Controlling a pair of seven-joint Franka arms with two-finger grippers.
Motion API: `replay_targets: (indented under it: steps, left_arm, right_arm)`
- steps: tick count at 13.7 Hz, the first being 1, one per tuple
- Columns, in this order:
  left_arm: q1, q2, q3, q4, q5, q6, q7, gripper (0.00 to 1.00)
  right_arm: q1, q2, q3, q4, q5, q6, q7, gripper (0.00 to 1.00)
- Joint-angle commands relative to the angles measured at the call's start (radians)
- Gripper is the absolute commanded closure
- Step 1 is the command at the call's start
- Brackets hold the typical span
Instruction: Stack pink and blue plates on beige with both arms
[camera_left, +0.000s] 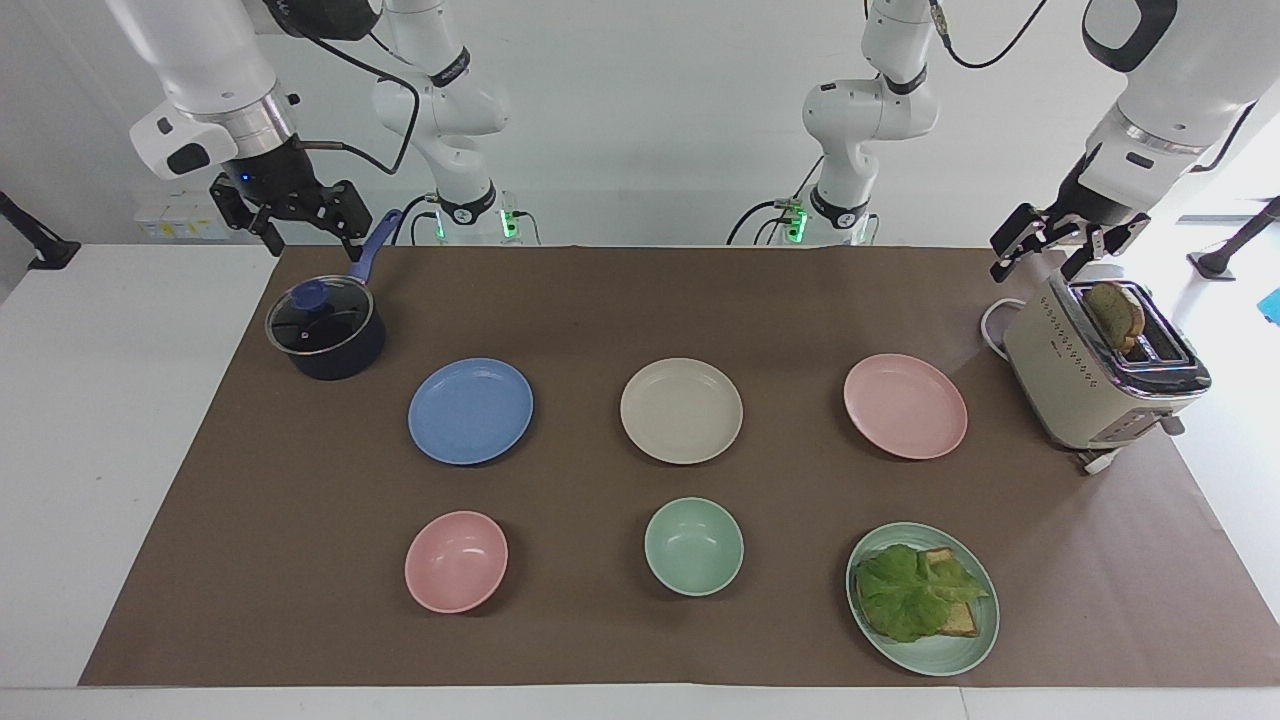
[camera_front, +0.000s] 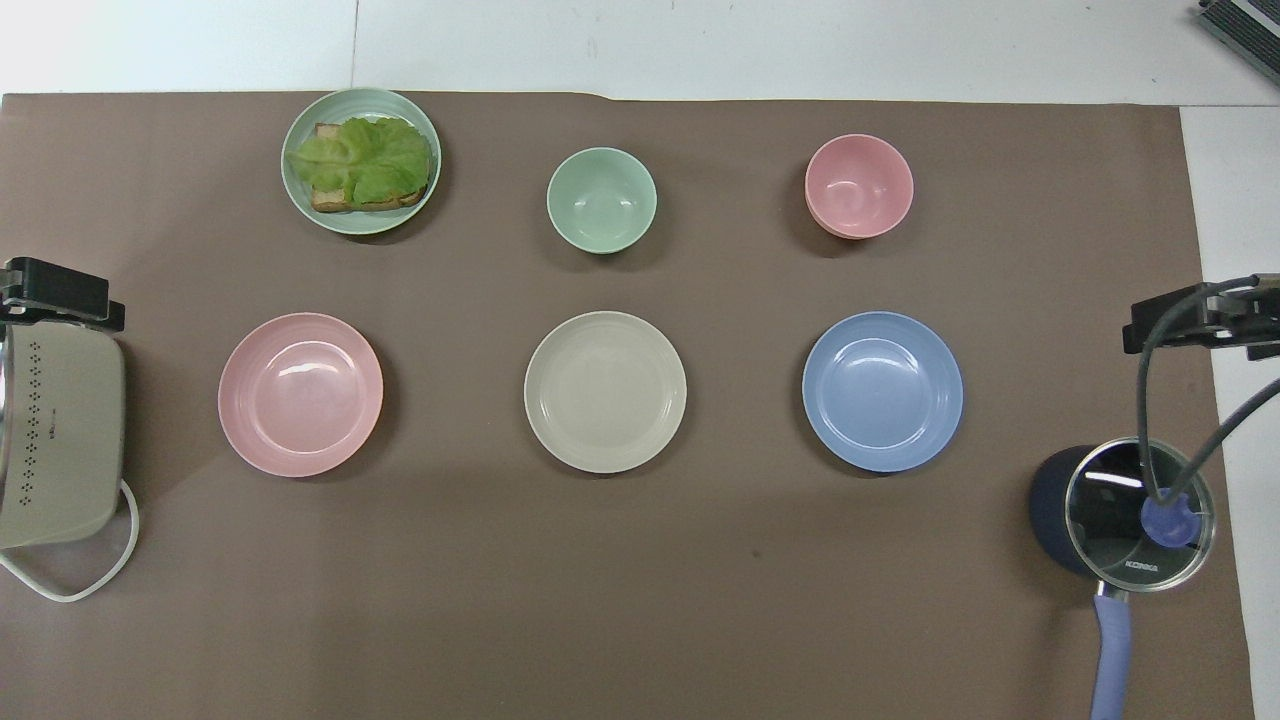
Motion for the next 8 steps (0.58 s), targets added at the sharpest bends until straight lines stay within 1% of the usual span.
replay_targets:
  steps: [1,5,6,7,8]
  left_arm:
    - [-0.008,-0.018,0.001,-0.008,0.027,-0.017,0.013,0.0]
    - [-0.006,-0.018,-0.001,-0.014,0.026,-0.012,0.013,0.0]
    - [-0.002,-0.018,-0.001,-0.045,0.026,0.0,0.015,0.0]
    - [0.004,-0.015,-0.001,-0.097,0.026,0.034,0.016,0.0]
    - [0.007,-0.015,-0.001,-0.17,0.026,0.112,0.016,0.0]
  right_arm:
    - [-0.011,-0.016,0.001,-0.011,0.001,-0.004,-0.02,0.0]
    - [-0.011,-0.016,0.0,-0.011,0.001,-0.004,-0.02,0.0]
    - [-0.011,-0.016,-0.002,-0.01,0.0,-0.004,-0.02,0.0]
    - [-0.013,-0.016,-0.002,-0.01,0.0,-0.004,-0.02,0.0]
    - [-0.011,-0.016,-0.002,-0.01,0.0,-0.004,-0.02,0.0]
